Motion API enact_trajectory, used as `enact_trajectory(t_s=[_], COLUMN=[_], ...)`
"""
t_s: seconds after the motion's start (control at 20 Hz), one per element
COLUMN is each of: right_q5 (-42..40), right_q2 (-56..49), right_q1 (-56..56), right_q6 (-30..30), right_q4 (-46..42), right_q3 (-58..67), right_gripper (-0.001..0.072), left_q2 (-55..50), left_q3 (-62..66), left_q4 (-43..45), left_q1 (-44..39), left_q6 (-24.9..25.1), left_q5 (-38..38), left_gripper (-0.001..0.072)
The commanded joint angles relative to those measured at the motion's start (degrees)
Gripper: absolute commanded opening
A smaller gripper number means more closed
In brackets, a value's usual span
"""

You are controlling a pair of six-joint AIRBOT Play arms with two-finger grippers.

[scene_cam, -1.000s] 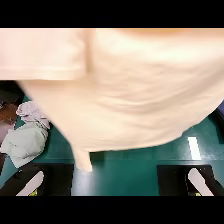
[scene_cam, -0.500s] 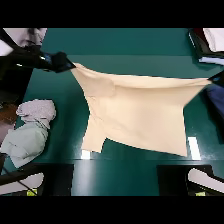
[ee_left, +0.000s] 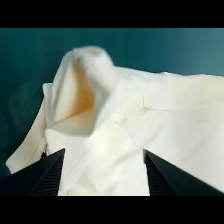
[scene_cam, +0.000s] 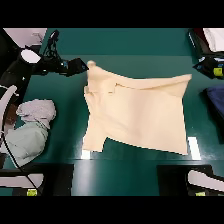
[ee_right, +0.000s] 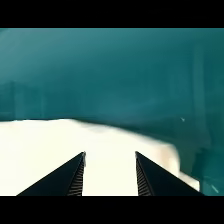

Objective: Fold the shirts.

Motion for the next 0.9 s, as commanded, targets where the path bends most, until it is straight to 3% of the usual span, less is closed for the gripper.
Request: enact_trajectory(t_s=[0.0,0.2,0.3,0.55,0.85], right_q5=[2.8,11.6,12.0,12.4,12.7], right_q2=[0.0,5.2,9.9,20.2,25.8], right_q1=[-0.6,-4.8,-6.3,-9.8,-11.2], right_q6=[-0.1,-3.8,-4.4,-4.6,-4.7], right_q4=[-1.8,-1.8,-1.8,-1.8,-1.7], right_q3=[2.9,-1.7,-8.4,-24.0,-30.3], right_gripper=[0.0376,0.0375,0.0375,0.0375,0.0375], left_q2=[0.5,1.8,2.0,6.1,6.9], left_q3=[0.4,-0.4,-4.9,-24.2,-35.0], left_q4=[0.3,9.0,9.4,8.6,3.1], left_q1=[2.1,5.8,5.4,-1.8,-4.3], left_q6=[0.1,0.2,1.2,2.7,4.3], left_q5=[-5.7,-24.2,-28.2,-21.0,-17.9], left_gripper=[0.0585,0.0585,0.0585,0.0584,0.0584])
